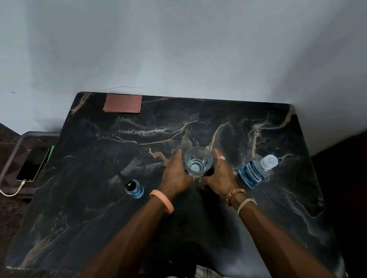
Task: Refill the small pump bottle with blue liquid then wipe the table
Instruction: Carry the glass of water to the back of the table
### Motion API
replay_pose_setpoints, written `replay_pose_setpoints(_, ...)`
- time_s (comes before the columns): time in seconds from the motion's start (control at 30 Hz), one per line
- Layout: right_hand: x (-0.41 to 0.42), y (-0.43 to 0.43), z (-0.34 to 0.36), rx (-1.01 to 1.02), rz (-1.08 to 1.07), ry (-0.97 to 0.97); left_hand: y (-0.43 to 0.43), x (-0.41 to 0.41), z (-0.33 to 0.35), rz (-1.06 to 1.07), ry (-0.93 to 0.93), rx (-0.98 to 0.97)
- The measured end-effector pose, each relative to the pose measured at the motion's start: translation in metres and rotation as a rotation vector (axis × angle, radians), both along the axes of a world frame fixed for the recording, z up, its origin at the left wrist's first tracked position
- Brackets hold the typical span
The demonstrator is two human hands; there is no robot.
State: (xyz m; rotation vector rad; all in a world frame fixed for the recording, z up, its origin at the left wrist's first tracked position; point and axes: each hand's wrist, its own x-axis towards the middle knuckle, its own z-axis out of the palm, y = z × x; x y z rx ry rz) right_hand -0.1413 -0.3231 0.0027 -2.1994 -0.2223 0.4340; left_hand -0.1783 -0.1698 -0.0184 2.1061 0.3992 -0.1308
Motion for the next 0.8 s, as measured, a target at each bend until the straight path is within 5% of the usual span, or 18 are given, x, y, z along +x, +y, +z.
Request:
replay_pose_setpoints(0.37, 0.016, 0.010, -0.014, 0.054, -0.017, -0.122, 0.001, 0.011, 0.020, 0.001, -0.304, -0.093)
replay_pose_setpoints(0.53, 0.031, 0.028, 0.025, 0.113, -0.005, -0.234, 0.014, 0.029, 0.044, 0.037, -0.197, 0.044)
replay_pose_setpoints(0.8, 0.047, 0.042, 0.029, 0.058, 0.026, -0.130, 0.041, 0.058, 0.048, -0.044, 0.055, 0.179)
